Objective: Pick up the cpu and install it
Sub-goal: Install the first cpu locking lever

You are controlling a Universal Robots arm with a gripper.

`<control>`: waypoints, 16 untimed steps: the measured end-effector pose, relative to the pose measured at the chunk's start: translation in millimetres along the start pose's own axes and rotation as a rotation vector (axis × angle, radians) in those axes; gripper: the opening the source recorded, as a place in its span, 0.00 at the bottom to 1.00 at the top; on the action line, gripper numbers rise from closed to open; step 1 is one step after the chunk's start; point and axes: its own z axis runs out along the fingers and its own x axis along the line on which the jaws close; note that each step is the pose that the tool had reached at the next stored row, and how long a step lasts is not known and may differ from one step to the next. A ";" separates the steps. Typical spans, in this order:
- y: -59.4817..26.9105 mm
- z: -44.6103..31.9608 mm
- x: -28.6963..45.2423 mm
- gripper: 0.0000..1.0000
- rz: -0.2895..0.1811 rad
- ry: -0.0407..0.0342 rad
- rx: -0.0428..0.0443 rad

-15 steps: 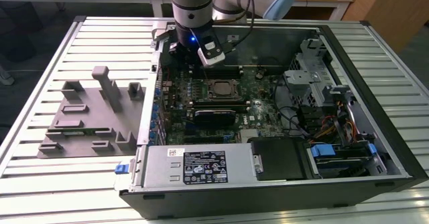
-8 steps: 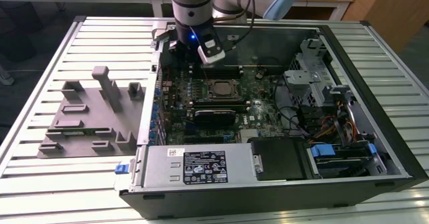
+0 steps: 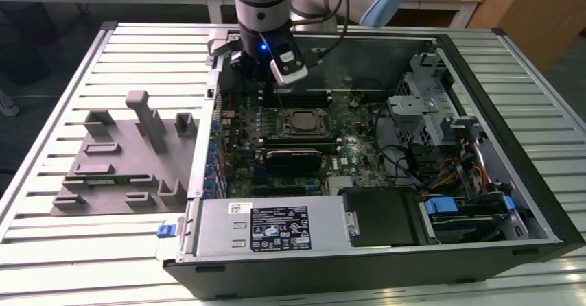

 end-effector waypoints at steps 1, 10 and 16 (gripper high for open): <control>0.2 -0.9 0.0 0.11 0.000 0.0002 -0.0025; 0.6 -3.1 -0.1 0.11 0.000 0.0010 -0.0109; 0.6 -3.0 -0.3 0.11 0.001 0.0013 -0.0172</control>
